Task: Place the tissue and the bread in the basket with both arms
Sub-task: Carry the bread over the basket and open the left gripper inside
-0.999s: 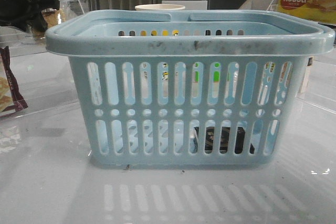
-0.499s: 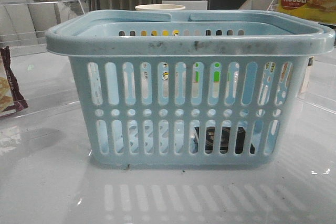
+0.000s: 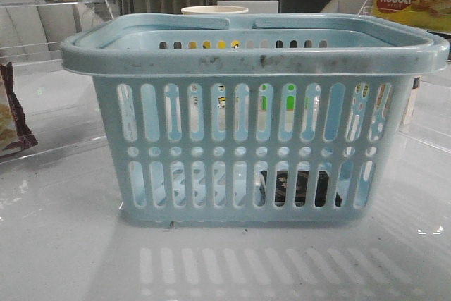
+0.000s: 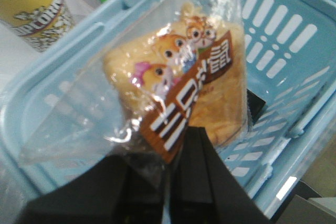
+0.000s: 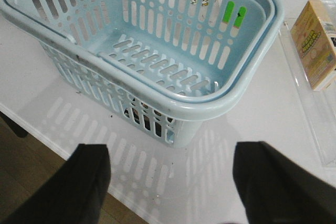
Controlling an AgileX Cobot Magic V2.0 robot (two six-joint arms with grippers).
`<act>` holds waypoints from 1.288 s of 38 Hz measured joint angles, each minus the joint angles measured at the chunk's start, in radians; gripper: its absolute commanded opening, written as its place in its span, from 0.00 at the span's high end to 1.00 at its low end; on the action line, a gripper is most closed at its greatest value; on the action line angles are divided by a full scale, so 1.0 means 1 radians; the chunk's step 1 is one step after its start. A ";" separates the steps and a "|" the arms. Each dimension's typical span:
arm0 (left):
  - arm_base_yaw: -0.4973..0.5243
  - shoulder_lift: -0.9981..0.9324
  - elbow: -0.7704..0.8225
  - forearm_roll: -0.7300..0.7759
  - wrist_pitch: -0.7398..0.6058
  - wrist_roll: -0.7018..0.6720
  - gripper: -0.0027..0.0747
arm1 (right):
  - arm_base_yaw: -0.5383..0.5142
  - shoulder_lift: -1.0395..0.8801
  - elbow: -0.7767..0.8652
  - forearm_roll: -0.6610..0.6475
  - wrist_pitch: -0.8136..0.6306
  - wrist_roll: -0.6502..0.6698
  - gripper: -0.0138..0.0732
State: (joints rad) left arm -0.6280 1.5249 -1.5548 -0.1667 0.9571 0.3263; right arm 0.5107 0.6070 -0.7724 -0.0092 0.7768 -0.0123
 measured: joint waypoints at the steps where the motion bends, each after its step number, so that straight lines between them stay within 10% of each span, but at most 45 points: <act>1: -0.009 0.023 0.000 0.000 -0.006 0.000 0.85 | 0.000 0.000 0.000 0.000 0.000 0.000 0.16; 23: -0.018 0.273 0.000 0.010 -0.085 0.000 0.84 | 0.000 0.000 0.000 0.000 0.000 0.000 0.16; 36: -0.018 0.281 0.000 0.011 -0.091 0.000 0.40 | 0.000 0.000 0.000 0.000 0.000 0.000 0.16; 49: -0.018 0.276 0.000 0.012 -0.091 0.000 0.38 | 0.000 0.000 0.000 0.000 0.000 0.000 0.16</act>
State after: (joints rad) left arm -0.6460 1.8012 -1.5548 -0.1546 0.8660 0.3263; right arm 0.5107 0.6070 -0.7724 -0.0092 0.7768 -0.0123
